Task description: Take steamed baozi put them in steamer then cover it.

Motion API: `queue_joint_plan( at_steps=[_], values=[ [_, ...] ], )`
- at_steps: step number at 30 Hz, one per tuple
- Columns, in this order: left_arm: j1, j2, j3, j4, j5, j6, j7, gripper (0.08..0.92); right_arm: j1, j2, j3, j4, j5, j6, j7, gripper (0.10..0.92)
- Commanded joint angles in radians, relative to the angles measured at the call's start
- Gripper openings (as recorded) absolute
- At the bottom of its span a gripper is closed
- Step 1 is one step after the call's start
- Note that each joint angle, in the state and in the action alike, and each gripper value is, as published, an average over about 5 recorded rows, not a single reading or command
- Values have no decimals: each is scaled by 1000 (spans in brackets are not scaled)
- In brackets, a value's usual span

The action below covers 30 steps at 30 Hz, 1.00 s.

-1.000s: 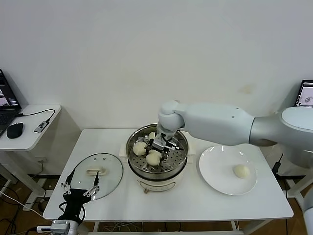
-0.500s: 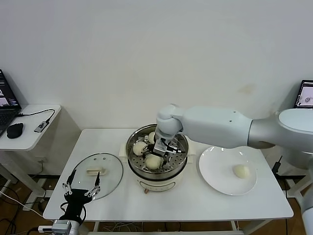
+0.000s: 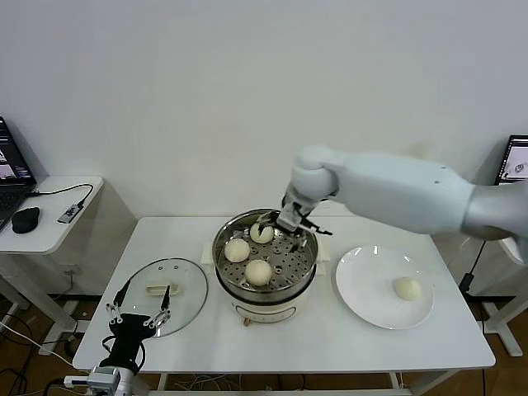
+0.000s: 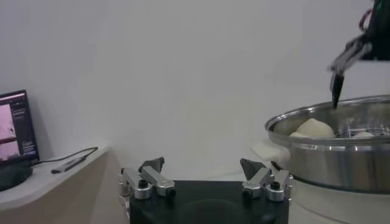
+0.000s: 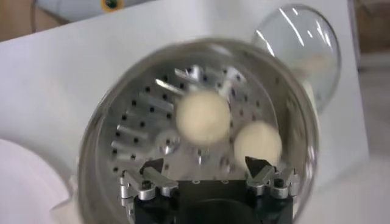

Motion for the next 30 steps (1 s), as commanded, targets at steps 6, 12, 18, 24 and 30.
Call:
queue_joint_plan(
  at_steps=[6, 12, 18, 24, 30],
  values=[
    [-10, 21, 11, 9, -3, 0, 1, 823, -32, -418, 79, 113, 86, -422, 0, 823],
    [-15, 27, 20, 18, -3, -1, 1, 823, -178, -564, 154, 93, 11, -389, -24, 823],
    [-12, 24, 26, 27, 3, -1, 2, 823, -394, -611, 352, 23, -107, -318, -47, 823],
    [0, 25, 21, 15, 5, 0, 3, 823, -581, -612, 501, -64, -181, -246, -64, 823],
    [8, 16, 19, 13, 9, -2, 2, 823, -684, -565, 615, -170, -230, -206, -65, 823]
  ],
)
